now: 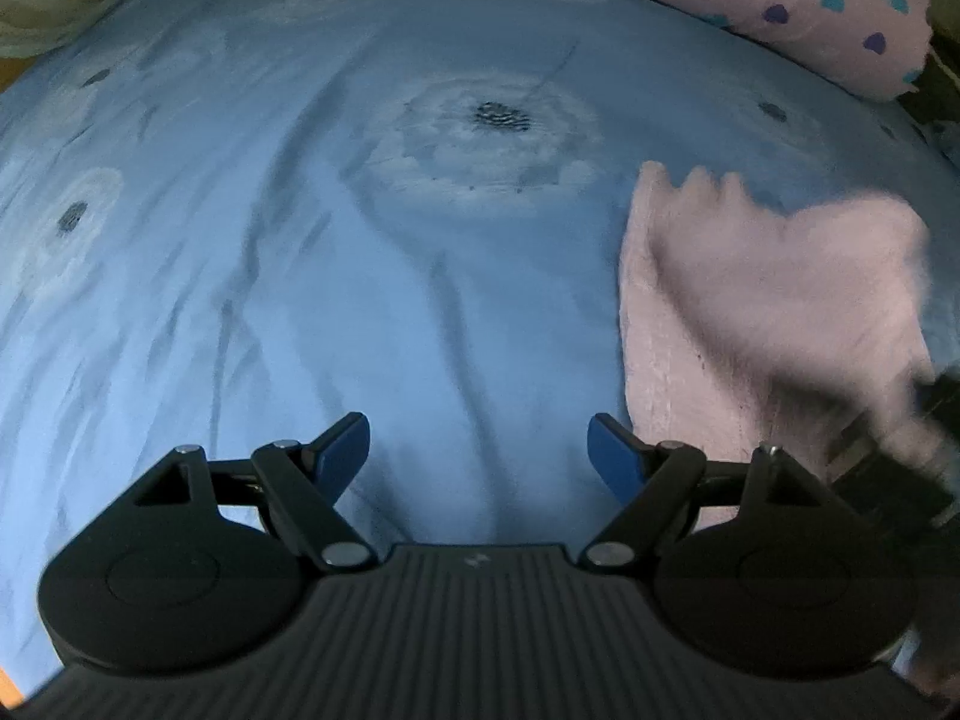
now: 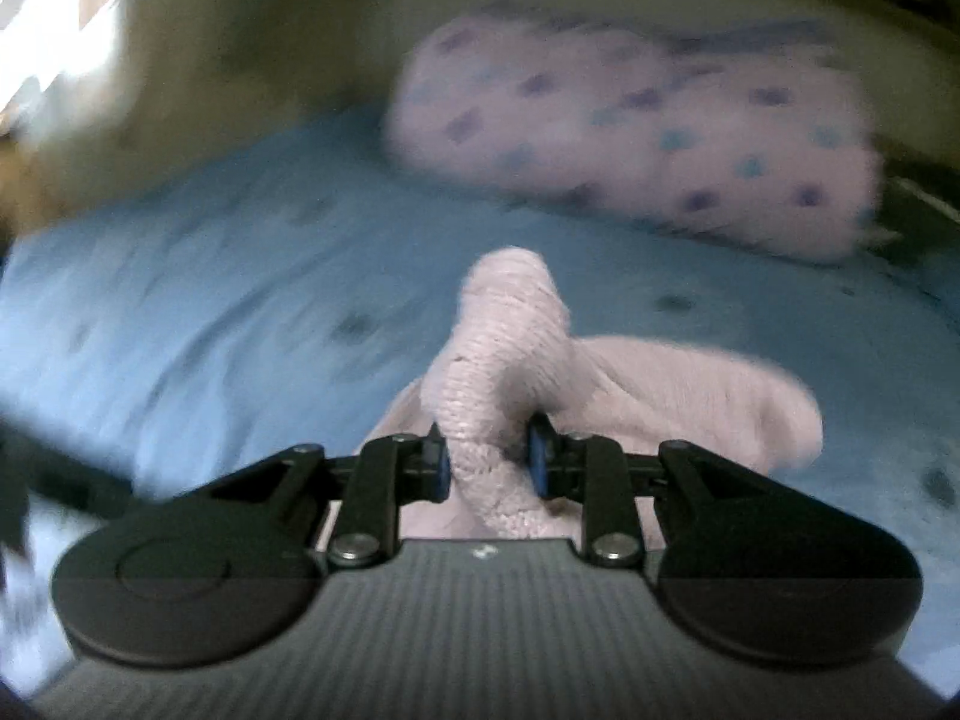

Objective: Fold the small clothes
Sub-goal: 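Lift the folded end with the right tool and fold it over the bundle, then grasp the cardigan's folded edge with the left tool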

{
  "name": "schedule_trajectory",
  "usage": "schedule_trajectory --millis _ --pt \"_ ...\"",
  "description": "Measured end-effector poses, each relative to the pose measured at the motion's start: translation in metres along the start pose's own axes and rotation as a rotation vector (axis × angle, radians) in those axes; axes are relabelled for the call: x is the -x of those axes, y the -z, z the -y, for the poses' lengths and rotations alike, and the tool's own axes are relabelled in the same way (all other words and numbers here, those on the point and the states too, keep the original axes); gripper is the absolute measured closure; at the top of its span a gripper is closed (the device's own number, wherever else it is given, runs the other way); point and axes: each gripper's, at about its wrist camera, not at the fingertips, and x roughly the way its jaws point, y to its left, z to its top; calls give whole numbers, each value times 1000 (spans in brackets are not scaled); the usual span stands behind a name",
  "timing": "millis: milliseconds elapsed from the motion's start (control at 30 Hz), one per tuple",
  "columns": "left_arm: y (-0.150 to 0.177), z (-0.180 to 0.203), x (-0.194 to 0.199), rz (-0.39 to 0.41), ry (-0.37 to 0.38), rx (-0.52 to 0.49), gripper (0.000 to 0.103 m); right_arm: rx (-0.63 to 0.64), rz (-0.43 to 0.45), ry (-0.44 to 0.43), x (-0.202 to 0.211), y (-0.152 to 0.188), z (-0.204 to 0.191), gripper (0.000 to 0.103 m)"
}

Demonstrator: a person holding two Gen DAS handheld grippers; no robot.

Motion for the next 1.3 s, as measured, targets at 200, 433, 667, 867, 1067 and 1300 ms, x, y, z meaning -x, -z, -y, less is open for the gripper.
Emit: schedule_trajectory --millis 200,433,667,867,1067,1300 --pt "-1 1 10 52 39 -18 19 61 -34 -38 -9 23 -18 66" --pt "-17 23 42 138 103 -64 19 -136 -32 -184 19 16 8 52" --pt "-24 62 62 188 191 -158 20 -280 10 -177 60 30 40 52" --pt "-18 87 53 165 221 -206 20 -437 7 -95 68 45 81 52" --pt "-10 101 26 128 292 -258 35 -554 -3 -32 65 58 105 50" --pt "-7 94 -4 39 350 -173 88 -617 -26 -8 59 69 112 50"
